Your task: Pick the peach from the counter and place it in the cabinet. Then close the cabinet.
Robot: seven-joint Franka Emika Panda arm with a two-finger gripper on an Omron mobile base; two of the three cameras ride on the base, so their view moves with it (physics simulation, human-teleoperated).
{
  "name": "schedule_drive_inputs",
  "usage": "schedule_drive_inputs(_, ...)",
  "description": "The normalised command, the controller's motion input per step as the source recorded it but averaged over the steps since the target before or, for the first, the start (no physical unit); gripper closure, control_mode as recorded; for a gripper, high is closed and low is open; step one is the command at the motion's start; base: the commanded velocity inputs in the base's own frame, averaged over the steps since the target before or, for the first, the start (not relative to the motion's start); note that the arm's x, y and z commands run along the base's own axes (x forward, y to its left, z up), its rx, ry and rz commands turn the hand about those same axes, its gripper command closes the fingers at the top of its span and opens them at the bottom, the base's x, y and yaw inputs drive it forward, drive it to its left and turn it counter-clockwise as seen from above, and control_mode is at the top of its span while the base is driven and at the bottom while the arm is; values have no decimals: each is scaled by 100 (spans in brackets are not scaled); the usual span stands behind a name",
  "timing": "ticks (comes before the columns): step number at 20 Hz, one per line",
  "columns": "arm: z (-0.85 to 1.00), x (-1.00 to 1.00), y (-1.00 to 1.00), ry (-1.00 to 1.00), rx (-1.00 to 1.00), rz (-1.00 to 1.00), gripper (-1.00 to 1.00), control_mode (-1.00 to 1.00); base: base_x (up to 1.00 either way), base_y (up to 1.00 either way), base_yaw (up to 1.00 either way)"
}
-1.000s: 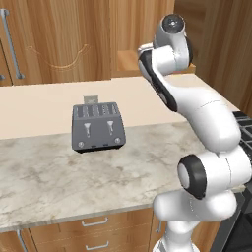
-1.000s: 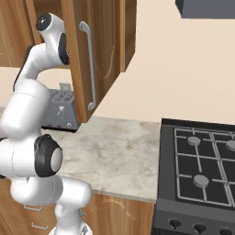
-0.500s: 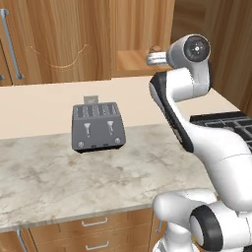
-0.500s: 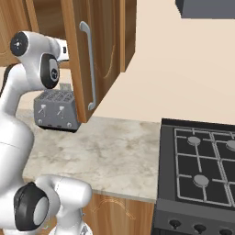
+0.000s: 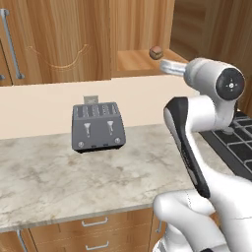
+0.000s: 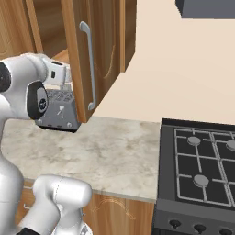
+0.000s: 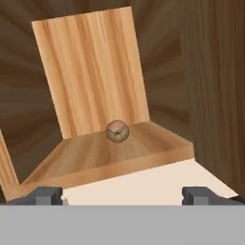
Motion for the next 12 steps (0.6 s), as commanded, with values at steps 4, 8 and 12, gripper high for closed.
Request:
schedule_drive_inputs(4,53,-100,-4,4,31,0,-100,-100,0,0,0)
schedule_drive_inputs(8,52,-100,-11,17,33,0,-100,-100,0,0,0)
schedule_drive_inputs(12,16,-100,-35,13,33,0,-100,-100,0,0,0)
